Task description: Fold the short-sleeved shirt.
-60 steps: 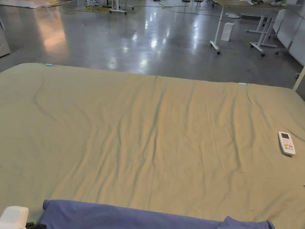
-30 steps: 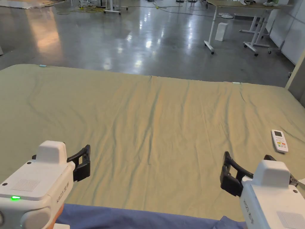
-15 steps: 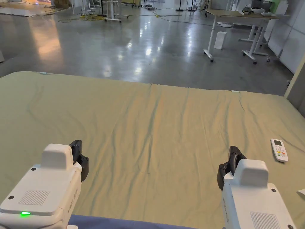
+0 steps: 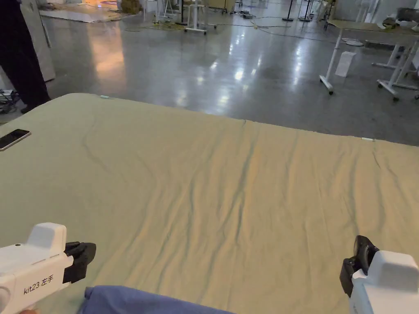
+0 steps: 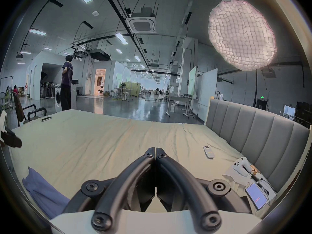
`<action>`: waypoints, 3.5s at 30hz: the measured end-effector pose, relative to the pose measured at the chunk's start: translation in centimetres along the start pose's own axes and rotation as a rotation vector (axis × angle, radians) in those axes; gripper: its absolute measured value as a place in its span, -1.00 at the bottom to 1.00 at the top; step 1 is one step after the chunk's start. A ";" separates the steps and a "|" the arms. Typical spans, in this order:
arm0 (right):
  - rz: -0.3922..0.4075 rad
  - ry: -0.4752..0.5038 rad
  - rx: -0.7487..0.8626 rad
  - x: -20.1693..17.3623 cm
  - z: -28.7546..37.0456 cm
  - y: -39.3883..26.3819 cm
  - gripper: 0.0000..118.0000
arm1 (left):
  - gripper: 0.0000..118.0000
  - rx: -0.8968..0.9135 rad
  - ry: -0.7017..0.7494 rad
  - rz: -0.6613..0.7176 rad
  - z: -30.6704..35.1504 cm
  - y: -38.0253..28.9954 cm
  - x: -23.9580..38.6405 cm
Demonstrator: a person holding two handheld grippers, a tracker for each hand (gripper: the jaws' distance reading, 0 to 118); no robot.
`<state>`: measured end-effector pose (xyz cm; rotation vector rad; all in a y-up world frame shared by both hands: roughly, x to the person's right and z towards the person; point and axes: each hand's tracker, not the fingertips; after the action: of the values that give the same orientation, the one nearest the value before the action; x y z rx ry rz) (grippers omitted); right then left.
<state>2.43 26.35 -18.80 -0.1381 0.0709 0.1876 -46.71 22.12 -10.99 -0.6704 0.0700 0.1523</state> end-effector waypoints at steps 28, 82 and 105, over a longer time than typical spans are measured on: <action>-0.016 0.012 -0.141 -0.9 0.1 -2.5 -1.00 | 0.36 -0.382 -0.736 0.621 -9.5 -7.1 -5.1; -0.088 0.023 -0.133 2.9 0.6 -3.6 -1.00 | -0.85 -0.583 -0.446 0.232 -3.8 6.2 10.9; -0.105 -0.025 -0.188 4.6 1.1 -5.1 -1.00 | -0.81 -0.749 -0.300 0.130 -14.1 -3.9 24.2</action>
<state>7.95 22.32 -17.45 -0.3259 0.0207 0.0903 -22.44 13.14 -22.39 -1.3823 -0.2454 0.4130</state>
